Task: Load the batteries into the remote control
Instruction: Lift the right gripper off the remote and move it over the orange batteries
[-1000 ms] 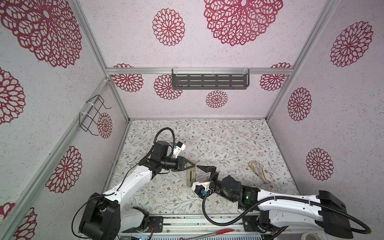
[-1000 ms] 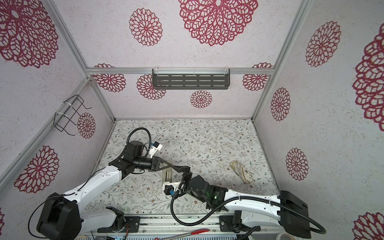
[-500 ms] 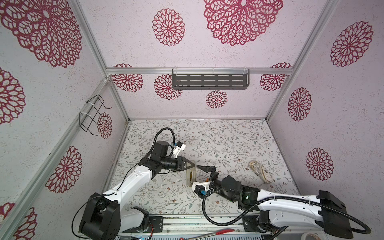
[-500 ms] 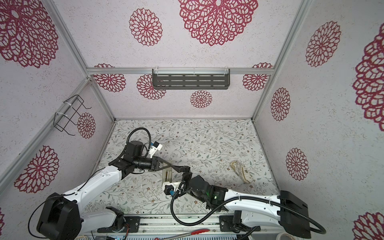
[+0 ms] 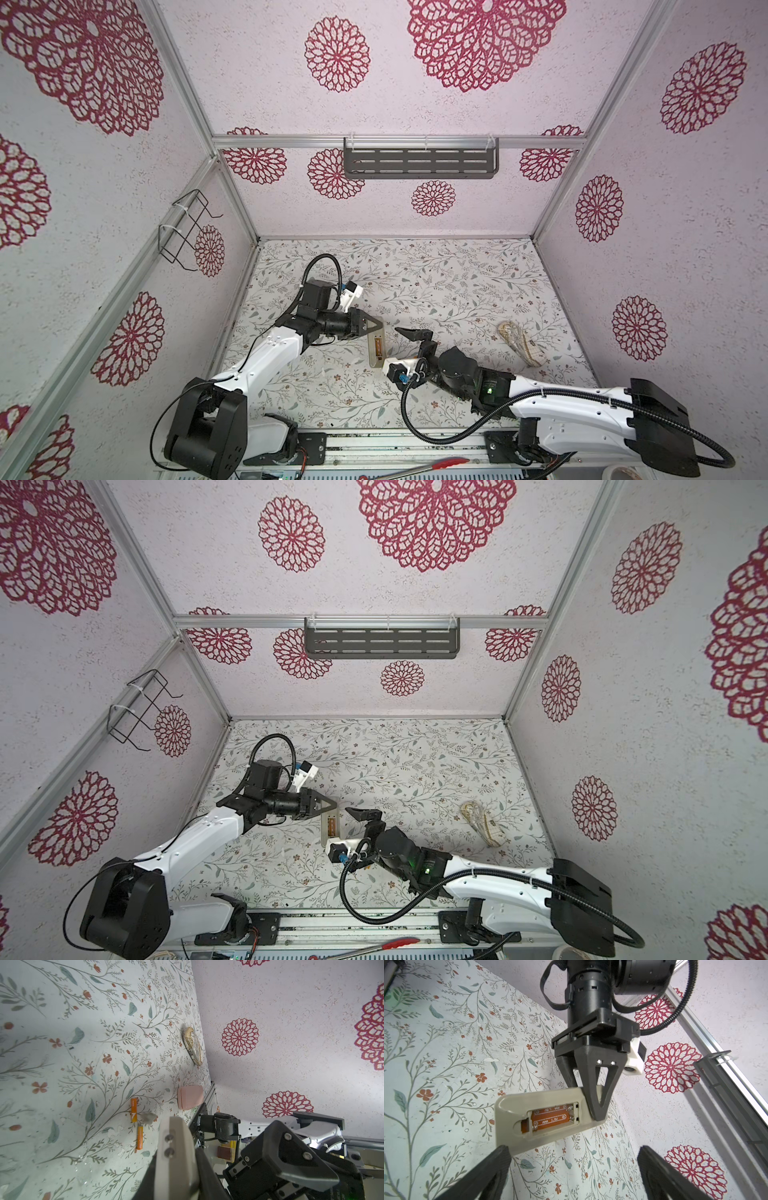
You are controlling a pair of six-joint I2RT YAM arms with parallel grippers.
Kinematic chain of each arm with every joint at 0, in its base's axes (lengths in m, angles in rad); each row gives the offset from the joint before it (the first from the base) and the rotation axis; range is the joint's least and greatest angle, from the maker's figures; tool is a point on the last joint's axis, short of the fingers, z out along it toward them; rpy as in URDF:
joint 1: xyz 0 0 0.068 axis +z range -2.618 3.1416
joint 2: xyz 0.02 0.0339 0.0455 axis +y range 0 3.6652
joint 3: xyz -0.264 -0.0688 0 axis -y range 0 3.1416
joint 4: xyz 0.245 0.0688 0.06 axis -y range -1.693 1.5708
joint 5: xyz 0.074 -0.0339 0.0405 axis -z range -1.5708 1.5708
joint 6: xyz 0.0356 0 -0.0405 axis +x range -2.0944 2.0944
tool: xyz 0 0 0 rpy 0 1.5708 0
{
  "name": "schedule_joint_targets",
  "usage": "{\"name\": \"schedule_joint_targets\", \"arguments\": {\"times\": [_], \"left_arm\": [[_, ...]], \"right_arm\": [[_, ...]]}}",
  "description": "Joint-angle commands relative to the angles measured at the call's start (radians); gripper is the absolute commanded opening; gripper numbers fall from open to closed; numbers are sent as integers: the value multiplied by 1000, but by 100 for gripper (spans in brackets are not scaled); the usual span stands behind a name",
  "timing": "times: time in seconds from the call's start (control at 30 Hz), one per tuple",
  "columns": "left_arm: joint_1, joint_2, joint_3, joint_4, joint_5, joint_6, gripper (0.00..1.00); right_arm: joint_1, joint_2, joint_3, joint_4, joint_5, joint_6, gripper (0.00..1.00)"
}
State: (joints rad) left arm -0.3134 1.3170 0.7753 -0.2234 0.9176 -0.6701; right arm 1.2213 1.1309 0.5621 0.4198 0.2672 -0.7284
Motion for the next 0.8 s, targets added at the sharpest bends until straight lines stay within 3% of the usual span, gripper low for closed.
{"name": "schedule_joint_targets", "arguments": {"times": [0.0, 0.27, 0.4, 0.53, 0.77], "left_arm": [[32, 13, 21, -6, -24, 8, 0], [57, -6, 39, -89, -156, 46, 0], [57, -32, 22, -75, -205, 33, 0], [56, -58, 6, -80, -263, 25, 0], [52, -103, -47, -50, -375, -26, 0]], "right_arm": [[-44, 6, 34, 12, 20, 51, 99], [-113, -20, 75, -66, 48, 187, 99], [-150, -42, 125, -197, 80, 293, 99], [-220, -29, 235, -433, 128, 481, 99], [-304, -36, 303, -726, 90, 870, 99]]}}
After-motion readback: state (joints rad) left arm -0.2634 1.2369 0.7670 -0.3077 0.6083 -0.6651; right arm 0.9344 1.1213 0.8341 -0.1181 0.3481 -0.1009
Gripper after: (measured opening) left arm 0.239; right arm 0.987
